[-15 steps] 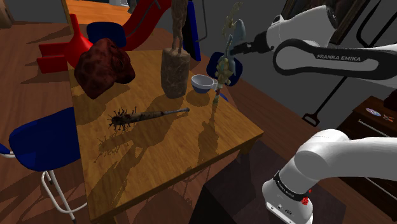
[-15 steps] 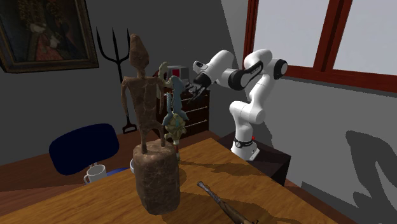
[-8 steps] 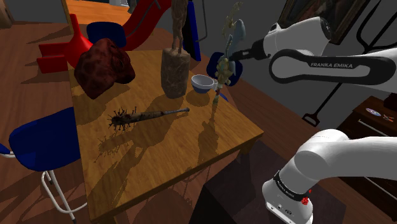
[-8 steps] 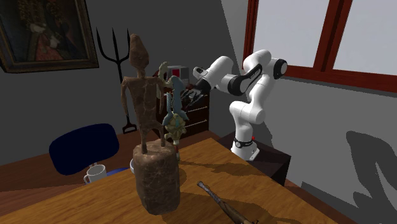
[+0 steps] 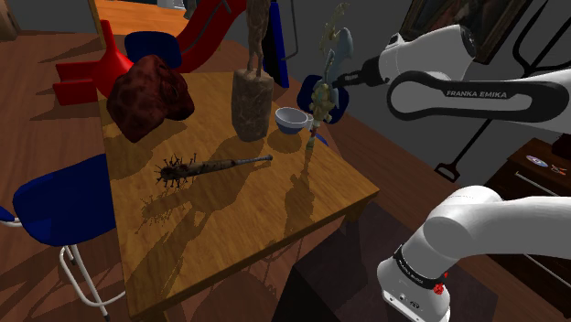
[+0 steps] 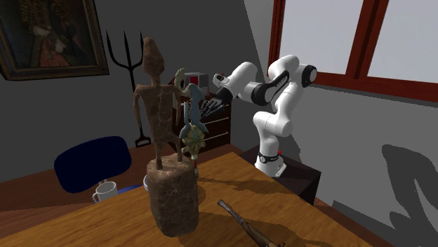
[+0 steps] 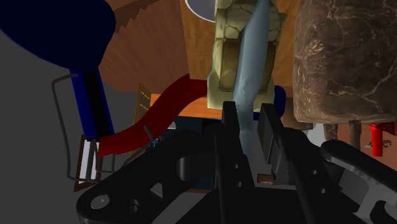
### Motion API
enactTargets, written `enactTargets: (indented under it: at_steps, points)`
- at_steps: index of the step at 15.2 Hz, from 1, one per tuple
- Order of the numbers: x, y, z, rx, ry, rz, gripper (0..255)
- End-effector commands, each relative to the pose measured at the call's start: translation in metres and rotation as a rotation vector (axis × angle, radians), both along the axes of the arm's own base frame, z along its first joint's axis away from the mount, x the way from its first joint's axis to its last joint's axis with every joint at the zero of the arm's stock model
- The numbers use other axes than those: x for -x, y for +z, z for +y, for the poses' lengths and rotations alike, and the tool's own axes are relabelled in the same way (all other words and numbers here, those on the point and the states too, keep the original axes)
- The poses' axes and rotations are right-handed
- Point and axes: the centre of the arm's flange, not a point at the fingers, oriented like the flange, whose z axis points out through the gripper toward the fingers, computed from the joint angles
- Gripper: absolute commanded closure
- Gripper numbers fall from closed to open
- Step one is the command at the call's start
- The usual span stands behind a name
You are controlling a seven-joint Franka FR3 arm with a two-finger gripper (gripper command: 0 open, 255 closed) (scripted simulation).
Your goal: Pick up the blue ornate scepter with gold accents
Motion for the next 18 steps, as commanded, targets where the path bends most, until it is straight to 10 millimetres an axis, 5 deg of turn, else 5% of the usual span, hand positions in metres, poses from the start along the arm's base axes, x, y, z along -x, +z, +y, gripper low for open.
enactTargets:
  at_steps: [1,18]
  points:
    - [0.000,0.000,0.000,0.000,0.000,0.001,255]
    - [0.000,0.080,0.000,0.000,0.000,0.001,255]
